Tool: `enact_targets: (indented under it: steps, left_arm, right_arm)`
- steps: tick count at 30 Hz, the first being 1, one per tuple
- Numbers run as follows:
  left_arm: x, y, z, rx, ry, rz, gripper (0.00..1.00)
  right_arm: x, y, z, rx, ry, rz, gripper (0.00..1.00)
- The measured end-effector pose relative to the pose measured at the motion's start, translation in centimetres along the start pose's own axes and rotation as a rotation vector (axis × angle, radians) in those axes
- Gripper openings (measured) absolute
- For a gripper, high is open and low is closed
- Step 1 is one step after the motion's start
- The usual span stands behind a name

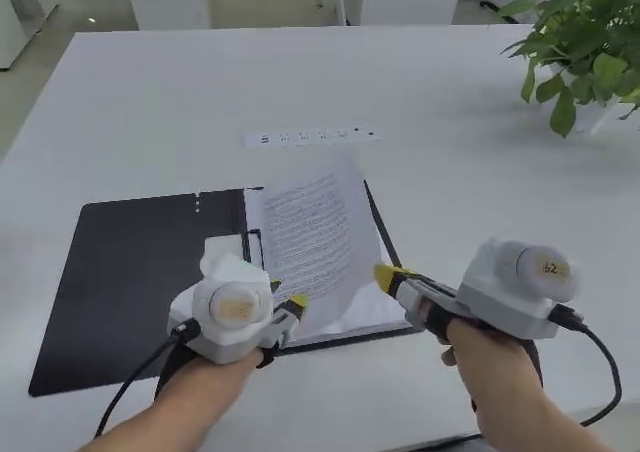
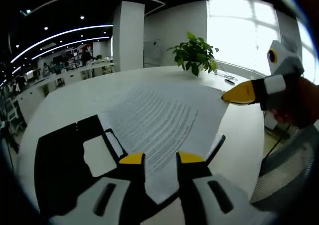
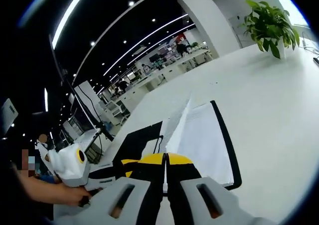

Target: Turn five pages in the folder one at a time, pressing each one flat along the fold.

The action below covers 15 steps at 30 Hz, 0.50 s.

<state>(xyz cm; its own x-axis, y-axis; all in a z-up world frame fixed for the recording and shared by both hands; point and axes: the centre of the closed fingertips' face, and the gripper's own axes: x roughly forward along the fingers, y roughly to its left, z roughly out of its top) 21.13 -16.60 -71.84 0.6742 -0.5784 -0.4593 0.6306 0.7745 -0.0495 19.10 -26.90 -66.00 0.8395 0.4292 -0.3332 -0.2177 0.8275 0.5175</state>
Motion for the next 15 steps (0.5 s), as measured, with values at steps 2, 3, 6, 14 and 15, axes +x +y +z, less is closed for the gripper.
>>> enact_targets:
  steps: [2,3,6,14,15]
  left_arm:
    - [-1.6,1.3,0.4,-0.003,-0.022,0.019,0.24]
    - [-2.5,2.1,0.5,-0.014,-0.029,0.029,0.25]
    - [-4.4,3.8,0.7,-0.035,-0.046,0.055,0.29]
    - [-8.6,7.2,0.0,-0.061,-0.067,0.123,0.29]
    - [-9.0,7.5,0.1,-0.063,-0.073,0.13,0.29]
  right_arm:
    - [0.2,1.6,0.4,-0.017,-0.01,0.03,0.0]
    - [0.5,2.6,0.5,-0.023,-0.012,0.053,0.0]
    - [1.2,5.0,0.5,-0.043,-0.014,0.097,0.0]
    - [3.8,10.8,-0.5,-0.091,0.013,0.203,0.0]
    - [4.0,11.3,-0.7,-0.094,0.018,0.21,0.0]
